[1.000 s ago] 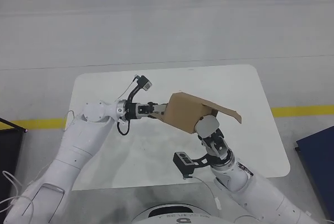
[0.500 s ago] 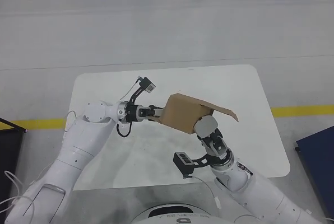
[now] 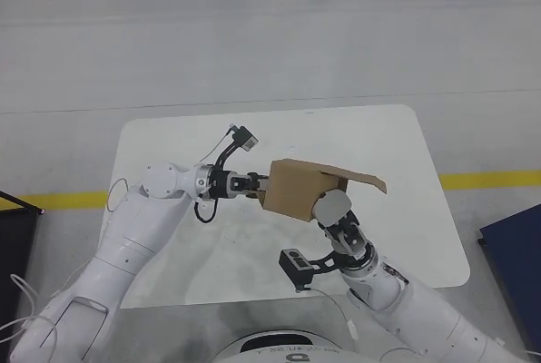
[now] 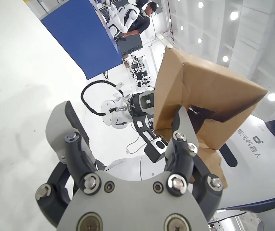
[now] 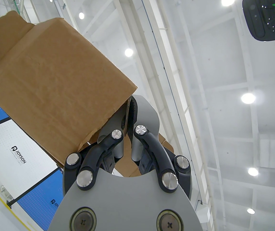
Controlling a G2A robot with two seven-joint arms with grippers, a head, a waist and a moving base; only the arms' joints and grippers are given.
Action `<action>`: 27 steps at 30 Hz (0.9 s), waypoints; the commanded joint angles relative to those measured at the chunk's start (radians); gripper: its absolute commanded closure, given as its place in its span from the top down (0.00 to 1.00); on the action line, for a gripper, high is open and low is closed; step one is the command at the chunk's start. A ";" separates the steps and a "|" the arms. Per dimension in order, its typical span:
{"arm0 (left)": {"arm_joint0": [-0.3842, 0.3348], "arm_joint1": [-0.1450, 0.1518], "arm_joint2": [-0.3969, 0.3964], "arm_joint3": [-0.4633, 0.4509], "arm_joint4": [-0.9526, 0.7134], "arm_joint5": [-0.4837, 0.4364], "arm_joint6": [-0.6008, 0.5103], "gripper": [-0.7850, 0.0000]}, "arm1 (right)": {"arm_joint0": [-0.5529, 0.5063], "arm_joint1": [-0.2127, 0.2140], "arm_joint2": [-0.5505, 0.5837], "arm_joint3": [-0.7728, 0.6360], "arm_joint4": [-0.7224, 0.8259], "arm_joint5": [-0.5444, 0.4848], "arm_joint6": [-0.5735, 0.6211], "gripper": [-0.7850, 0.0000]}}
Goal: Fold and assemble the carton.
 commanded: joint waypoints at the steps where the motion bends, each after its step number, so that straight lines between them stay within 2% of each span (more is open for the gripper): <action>1: -0.002 -0.001 0.003 0.001 0.001 0.000 0.002 0.83 | 0.003 0.000 -0.003 0.002 0.000 0.000 0.001 0.00; 14: -0.002 0.005 -0.041 0.039 -0.014 -0.013 0.012 0.78 | 0.013 0.005 -0.007 0.005 0.000 0.000 0.012 0.00; 20: 0.018 0.024 -0.127 0.075 -0.038 -0.032 0.024 0.80 | 0.013 0.008 0.003 -0.001 0.000 0.000 0.025 0.00; 27: 0.100 0.056 -0.229 0.062 -0.058 -0.037 -0.041 0.80 | 0.006 0.013 0.030 -0.006 0.000 0.000 0.055 0.00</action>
